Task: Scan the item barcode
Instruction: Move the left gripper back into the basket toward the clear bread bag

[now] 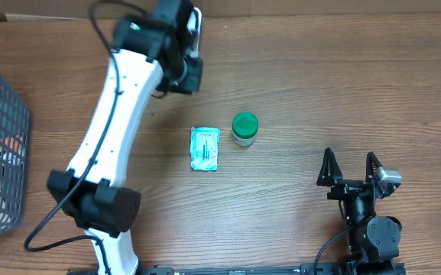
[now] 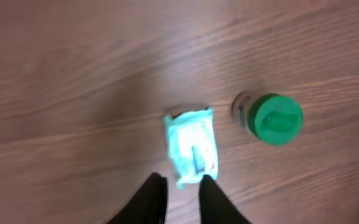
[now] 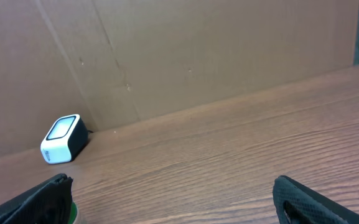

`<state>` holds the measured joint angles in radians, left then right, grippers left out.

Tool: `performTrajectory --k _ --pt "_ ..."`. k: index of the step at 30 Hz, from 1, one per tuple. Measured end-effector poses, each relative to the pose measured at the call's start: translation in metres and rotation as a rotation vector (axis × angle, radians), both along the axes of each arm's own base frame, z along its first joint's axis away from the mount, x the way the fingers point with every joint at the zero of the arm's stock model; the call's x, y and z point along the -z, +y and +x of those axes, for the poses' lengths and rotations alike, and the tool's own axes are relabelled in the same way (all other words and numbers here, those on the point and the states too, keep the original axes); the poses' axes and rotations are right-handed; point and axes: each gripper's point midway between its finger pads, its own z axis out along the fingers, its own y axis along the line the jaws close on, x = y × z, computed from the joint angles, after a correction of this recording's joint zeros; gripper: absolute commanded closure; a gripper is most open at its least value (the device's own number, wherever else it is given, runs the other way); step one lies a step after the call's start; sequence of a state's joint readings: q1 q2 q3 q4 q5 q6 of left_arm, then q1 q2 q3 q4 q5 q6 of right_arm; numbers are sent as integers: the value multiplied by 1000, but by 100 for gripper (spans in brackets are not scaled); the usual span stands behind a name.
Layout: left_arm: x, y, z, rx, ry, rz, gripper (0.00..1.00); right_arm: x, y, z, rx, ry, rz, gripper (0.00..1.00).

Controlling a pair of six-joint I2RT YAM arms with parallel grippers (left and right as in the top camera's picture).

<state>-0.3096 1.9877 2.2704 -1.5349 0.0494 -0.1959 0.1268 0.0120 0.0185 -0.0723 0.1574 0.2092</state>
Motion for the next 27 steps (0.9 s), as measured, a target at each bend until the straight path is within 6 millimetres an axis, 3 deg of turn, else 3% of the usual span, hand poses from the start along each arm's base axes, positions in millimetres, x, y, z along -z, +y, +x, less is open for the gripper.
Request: performTrajectory --k 5,9,14,18,22,27 --pt "-76 63 4 -174 -173 10 44 0 0 0 1 -1 0 0" --pt "-110 154 7 -446 -279 -2 35 0 0 0 1 -1 0 0" --pt "-113 269 -17 -777 -286 -6 34 0 0 0 0 -1 0 0" --pt "-113 351 -56 -1037 -292 -19 32 0 0 0 0 0 0 0" --pt "-113 410 -101 -1240 -300 -7 30 0 0 0 1 -1 0 0" --pt "-101 454 -151 -1408 -249 40 33 0 0 0 0 -1 0 0"
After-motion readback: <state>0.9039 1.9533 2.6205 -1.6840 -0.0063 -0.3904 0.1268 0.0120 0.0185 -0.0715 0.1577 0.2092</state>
